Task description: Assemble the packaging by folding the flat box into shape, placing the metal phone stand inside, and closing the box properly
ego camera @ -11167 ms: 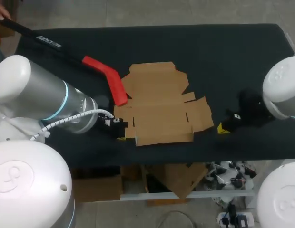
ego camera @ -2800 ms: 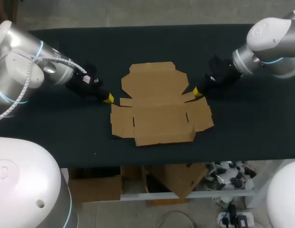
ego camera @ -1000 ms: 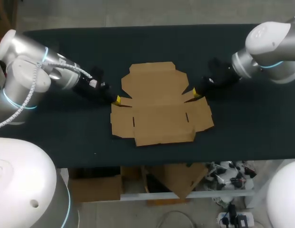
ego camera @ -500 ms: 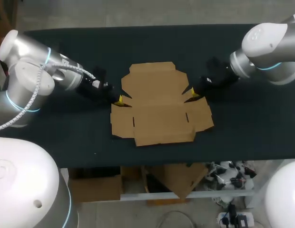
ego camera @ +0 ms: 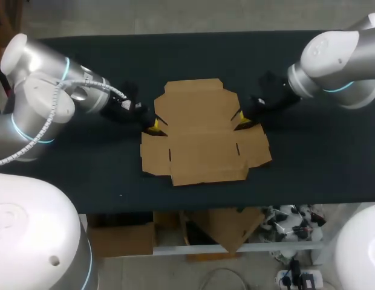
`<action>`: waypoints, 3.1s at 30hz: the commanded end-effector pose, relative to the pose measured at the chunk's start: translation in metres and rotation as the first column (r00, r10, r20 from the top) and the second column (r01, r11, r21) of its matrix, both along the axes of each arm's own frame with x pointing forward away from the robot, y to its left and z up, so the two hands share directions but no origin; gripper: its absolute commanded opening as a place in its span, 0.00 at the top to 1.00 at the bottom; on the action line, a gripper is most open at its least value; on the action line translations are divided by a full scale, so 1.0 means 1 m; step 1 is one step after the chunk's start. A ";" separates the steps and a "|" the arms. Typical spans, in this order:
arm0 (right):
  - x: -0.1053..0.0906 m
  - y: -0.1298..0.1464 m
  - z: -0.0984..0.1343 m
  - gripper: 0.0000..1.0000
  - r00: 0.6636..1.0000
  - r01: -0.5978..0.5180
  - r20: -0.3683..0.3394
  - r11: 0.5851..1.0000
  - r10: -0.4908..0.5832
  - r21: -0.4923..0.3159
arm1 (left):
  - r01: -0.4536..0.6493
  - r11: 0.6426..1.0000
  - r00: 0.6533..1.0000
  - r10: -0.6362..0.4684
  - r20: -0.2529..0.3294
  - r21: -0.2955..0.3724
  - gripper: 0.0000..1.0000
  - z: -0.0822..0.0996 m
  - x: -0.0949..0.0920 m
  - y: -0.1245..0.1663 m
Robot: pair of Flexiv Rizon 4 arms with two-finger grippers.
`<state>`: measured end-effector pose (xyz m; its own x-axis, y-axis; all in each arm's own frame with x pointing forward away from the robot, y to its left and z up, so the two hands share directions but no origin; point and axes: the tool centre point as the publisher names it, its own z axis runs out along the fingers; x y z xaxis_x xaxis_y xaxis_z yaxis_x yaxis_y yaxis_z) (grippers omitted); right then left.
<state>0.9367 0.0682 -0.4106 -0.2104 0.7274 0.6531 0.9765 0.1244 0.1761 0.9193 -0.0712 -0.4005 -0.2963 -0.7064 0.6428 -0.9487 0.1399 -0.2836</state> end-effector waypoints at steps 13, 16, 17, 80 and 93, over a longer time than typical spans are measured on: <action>-0.007 0.009 0.005 1.00 1.000 0.020 0.012 0.999 -0.019 -0.046 | -0.007 1.000 1.000 0.007 0.005 0.028 1.00 0.005 0.002 -0.011; -0.008 0.010 0.005 1.00 1.000 0.022 0.011 0.999 -0.022 -0.050 | -0.010 0.999 1.000 0.009 0.010 0.031 1.00 0.006 0.001 -0.013; -0.008 0.010 0.005 1.00 1.000 0.023 0.012 0.998 -0.023 -0.052 | -0.012 0.999 1.000 0.012 0.013 0.034 1.00 0.007 0.001 -0.014; -0.001 0.041 -0.023 1.00 0.985 0.063 -0.139 0.967 -0.100 -0.245 | -0.143 0.940 0.989 0.147 0.012 0.311 1.00 -0.013 0.006 -0.057; -0.009 0.029 -0.004 1.00 0.986 0.116 -0.094 0.971 -0.138 -0.207 | -0.202 0.921 0.979 0.203 0.032 0.332 1.00 0.000 -0.001 -0.044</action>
